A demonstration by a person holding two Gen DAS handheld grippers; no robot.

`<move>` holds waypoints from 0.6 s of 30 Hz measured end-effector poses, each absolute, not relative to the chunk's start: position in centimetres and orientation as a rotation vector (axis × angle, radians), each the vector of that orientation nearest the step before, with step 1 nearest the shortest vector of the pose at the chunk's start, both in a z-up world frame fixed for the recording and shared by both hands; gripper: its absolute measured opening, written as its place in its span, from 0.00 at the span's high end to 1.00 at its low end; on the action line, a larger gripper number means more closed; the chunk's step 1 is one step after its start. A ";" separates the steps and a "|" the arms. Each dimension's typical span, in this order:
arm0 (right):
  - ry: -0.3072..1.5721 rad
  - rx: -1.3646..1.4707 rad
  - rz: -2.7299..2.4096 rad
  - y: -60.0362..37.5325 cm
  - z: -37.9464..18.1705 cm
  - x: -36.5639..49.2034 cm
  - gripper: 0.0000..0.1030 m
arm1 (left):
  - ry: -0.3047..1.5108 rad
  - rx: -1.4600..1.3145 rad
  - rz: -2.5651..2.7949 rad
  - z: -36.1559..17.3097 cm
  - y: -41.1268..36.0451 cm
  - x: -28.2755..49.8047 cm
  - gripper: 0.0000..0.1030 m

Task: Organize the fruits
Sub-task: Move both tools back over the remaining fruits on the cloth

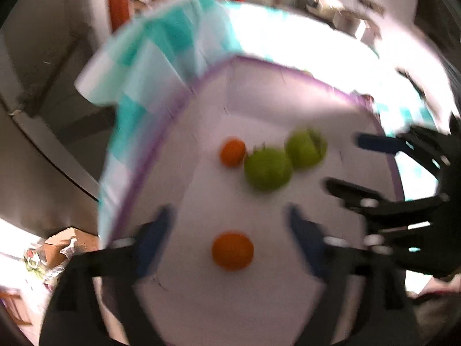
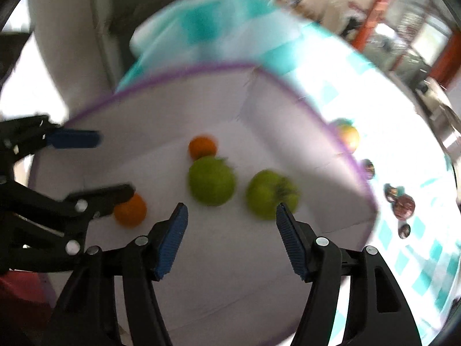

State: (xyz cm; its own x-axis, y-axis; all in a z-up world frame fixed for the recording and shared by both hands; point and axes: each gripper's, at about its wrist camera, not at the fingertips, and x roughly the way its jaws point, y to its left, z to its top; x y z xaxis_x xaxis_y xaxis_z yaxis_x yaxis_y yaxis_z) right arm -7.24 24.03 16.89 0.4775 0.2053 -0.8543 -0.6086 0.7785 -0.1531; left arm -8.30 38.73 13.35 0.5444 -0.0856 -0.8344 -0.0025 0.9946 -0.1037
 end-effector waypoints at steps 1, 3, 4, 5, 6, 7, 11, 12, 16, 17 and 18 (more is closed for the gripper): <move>0.910 -0.394 0.504 22.0 18.4 -7.2 0.31 | 0.944 -0.107 -0.017 14.1 38.7 -8.3 0.02; 0.853 -0.256 0.470 18.4 20.5 -6.7 0.28 | 0.923 -0.124 -0.011 14.7 38.3 -7.9 0.02; 0.829 -0.178 0.433 16.1 21.3 -6.4 0.26 | 0.925 -0.131 -0.015 15.0 37.7 -7.3 0.02; 0.817 -0.122 0.395 13.9 21.9 -6.1 0.26 | 0.920 -0.132 -0.013 15.2 37.2 -6.9 0.02; 0.808 -0.078 0.355 11.9 21.9 -5.5 0.26 | 0.907 -0.127 -0.004 15.6 36.2 -6.4 0.02; 0.804 -0.031 0.297 9.0 21.8 -5.0 0.26 | 0.898 -0.124 -0.001 15.9 35.4 -6.0 0.02; 0.861 0.062 0.115 -0.3 19.0 -2.4 0.26 | 0.854 -0.111 -0.013 17.8 30.3 -4.0 0.02; 0.880 0.080 0.072 -3.1 17.9 -1.4 0.26 | 0.849 -0.104 -0.021 18.1 29.5 -3.8 0.02; 0.928 0.063 -0.001 -8.9 14.3 2.8 0.26 | 0.836 -0.030 -0.059 19.9 23.0 -2.1 0.02; 0.933 0.054 -0.001 -9.5 13.6 3.9 0.26 | 0.834 -0.012 -0.063 20.1 21.6 -1.7 0.02; 0.937 0.042 0.005 -10.1 12.7 5.3 0.26 | 0.833 0.010 -0.065 20.3 19.6 -1.2 0.02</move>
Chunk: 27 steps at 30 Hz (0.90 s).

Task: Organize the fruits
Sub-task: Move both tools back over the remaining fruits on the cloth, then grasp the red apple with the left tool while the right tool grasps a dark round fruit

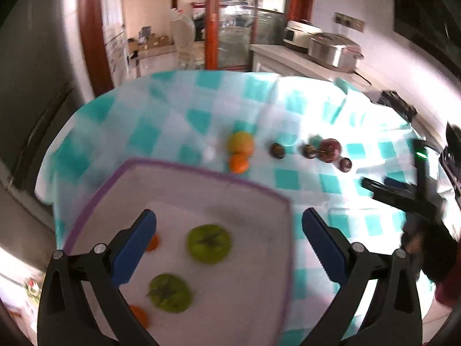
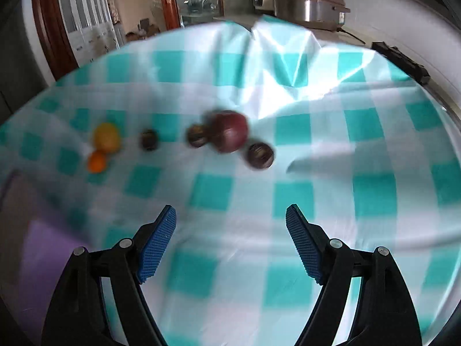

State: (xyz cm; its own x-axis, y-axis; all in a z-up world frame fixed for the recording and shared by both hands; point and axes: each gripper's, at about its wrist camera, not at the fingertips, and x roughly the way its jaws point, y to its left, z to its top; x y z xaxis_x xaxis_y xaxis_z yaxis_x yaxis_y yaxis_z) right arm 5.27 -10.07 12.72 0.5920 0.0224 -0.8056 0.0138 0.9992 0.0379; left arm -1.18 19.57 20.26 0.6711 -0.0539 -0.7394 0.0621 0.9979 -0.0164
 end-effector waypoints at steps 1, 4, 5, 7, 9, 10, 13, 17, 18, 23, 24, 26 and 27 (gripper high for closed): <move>0.943 0.016 0.016 -10.9 11.7 7.1 0.28 | 0.834 0.020 -0.066 20.3 18.2 -0.7 0.02; 0.955 -0.052 0.039 -12.1 9.0 11.8 0.32 | 0.858 0.024 -0.078 19.6 13.7 0.4 0.02; 0.958 -0.080 0.046 -12.2 8.3 12.8 0.32 | 0.868 0.024 -0.088 19.3 12.3 0.5 0.02; 0.973 -0.147 0.086 -12.0 6.9 14.5 0.33 | 0.896 0.040 -0.120 18.5 9.3 0.5 0.02; 0.973 -0.204 0.112 -11.9 5.8 15.5 0.37 | 0.916 0.052 -0.148 17.7 6.9 0.6 0.02; 0.974 -0.221 0.124 -12.1 5.2 16.0 0.40 | 0.928 0.054 -0.163 17.2 5.6 1.0 0.02; 0.950 -0.221 0.168 -12.7 4.5 16.6 0.41 | 0.964 0.015 -0.198 15.7 3.5 2.7 0.02; 0.924 -0.189 0.253 -13.0 4.3 16.4 0.61 | 1.003 -0.145 -0.182 13.7 3.5 7.0 0.02; 0.927 -0.180 0.255 -13.3 4.3 16.2 0.61 | 1.012 -0.222 -0.168 12.7 3.6 8.8 0.02; 0.936 0.012 0.180 -17.3 6.0 12.3 0.61 | 1.093 -0.436 -0.107 7.7 3.1 16.2 0.02; 0.946 0.018 0.170 -17.8 6.4 10.4 0.61 | 1.108 -0.466 -0.104 6.7 2.5 17.5 0.02; 0.971 0.000 0.170 -17.9 6.2 8.1 0.61 | 1.124 -0.498 -0.102 4.9 1.0 20.0 0.02; 0.988 0.007 0.171 -17.9 6.1 7.0 0.61 | 1.124 -0.494 -0.094 4.4 0.2 20.9 0.02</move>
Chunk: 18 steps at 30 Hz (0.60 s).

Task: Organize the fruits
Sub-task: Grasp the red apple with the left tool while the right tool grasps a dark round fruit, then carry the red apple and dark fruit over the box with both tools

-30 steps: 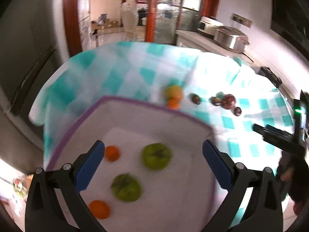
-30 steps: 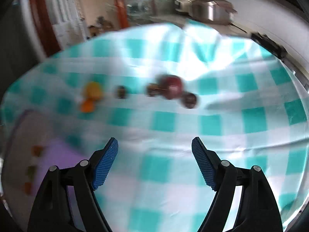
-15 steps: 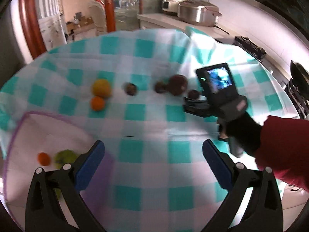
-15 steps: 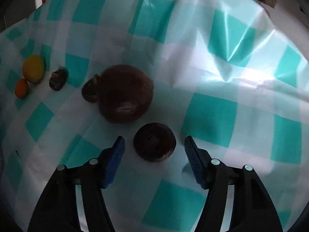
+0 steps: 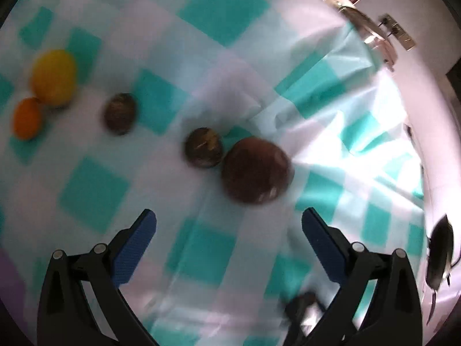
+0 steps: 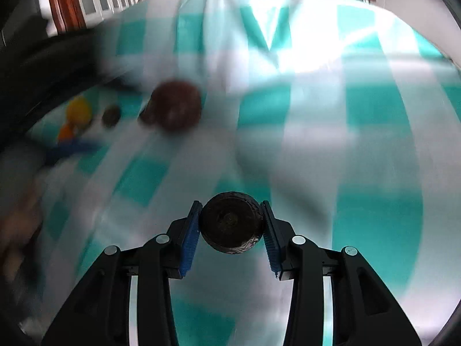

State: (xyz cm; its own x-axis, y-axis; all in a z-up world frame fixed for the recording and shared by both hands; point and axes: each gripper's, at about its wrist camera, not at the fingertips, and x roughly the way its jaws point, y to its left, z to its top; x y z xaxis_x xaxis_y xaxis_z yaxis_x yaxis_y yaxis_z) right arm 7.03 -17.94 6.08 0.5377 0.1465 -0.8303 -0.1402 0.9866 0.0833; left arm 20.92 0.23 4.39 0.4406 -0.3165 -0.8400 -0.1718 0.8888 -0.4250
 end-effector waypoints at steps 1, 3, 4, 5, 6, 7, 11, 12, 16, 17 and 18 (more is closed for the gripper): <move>1.007 0.021 0.169 -17.8 5.9 5.7 0.61 | 1.114 -0.487 -0.093 3.9 -0.7 22.0 0.02; 1.026 0.036 0.160 -17.3 5.5 4.1 0.61 | 1.096 -0.431 -0.077 3.3 -2.2 23.4 0.02; 1.036 0.051 0.152 -17.0 5.3 3.4 0.61 | 1.095 -0.370 -0.059 2.9 -3.1 24.3 0.02; 1.042 0.066 0.144 -16.7 5.1 3.0 0.61 | 1.100 -0.339 -0.055 2.4 -3.7 24.9 0.02; 1.049 0.083 0.133 -16.3 5.0 2.5 0.61 | 1.103 -0.314 -0.044 2.0 -4.1 25.3 0.04; 1.053 0.090 0.124 -15.9 4.9 2.1 0.61 | 1.107 -0.280 -0.035 1.5 -4.3 25.7 0.15; 1.060 0.098 0.101 -14.8 5.1 1.4 0.61 | 1.074 -0.194 -0.177 1.4 -5.0 24.8 0.37; 1.060 0.098 0.098 -14.8 5.4 1.4 0.61 | 1.087 -0.193 -0.194 1.3 -4.9 24.4 0.37; 1.074 0.095 0.086 -15.6 6.3 1.2 0.61 | 1.143 -0.273 -0.230 1.1 -2.2 20.9 0.38; 1.078 0.097 0.085 -15.9 6.3 1.3 0.61 | 1.155 -0.285 -0.233 1.1 -1.5 20.0 0.38; 1.083 0.098 0.084 -16.0 6.4 1.3 0.61 | 1.166 -0.288 -0.235 1.1 -0.9 19.1 0.38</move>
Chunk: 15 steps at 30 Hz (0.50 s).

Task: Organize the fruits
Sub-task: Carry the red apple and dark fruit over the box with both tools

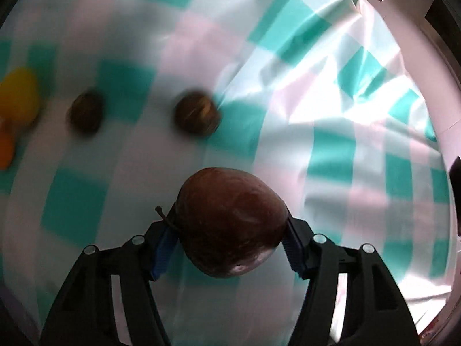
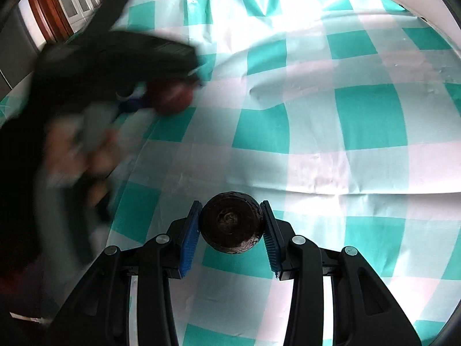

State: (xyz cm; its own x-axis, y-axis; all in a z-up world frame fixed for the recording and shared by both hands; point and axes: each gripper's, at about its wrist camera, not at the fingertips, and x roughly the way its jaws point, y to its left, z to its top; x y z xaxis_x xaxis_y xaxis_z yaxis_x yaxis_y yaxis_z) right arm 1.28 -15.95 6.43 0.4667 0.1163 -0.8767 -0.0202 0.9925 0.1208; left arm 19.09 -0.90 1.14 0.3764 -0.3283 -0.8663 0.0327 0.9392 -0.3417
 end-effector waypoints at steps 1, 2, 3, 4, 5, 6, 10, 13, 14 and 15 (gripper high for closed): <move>1.088 0.093 0.088 -16.0 6.5 1.3 0.61 | 1.182 -0.282 -0.238 1.2 -0.3 18.0 0.38; 1.094 0.088 0.095 -15.9 6.5 1.3 0.61 | 1.194 -0.266 -0.239 1.2 0.1 17.2 0.38; 1.100 0.087 0.102 -15.9 6.5 1.4 0.61 | 1.200 -0.247 -0.240 1.4 0.4 16.5 0.38; 1.111 0.083 0.116 -15.8 6.5 1.8 0.61 | 1.200 -0.218 -0.247 1.7 0.6 15.6 0.38; 1.117 0.074 0.131 -15.9 6.7 2.0 0.61 | 1.195 -0.183 -0.258 2.3 0.7 14.9 0.38; 1.118 0.060 0.149 -15.7 7.3 1.8 0.61 | 1.181 -0.146 -0.269 3.1 0.8 14.0 0.38; 1.046 -0.072 0.259 -14.5 12.5 -0.8 0.61 | 1.037 -0.072 -0.299 11.6 2.3 7.3 0.38; 0.943 -0.110 0.305 -15.0 17.7 -5.6 0.61 | 0.932 -0.091 -0.280 18.2 4.3 1.9 0.38; 0.916 -0.110 0.313 -15.3 19.0 -7.0 0.61 | 0.907 -0.090 -0.270 20.0 4.9 0.2 0.38; 0.886 -0.124 0.315 -15.7 20.1 -8.4 0.61 | 0.883 -0.085 -0.258 21.6 5.3 -1.4 0.38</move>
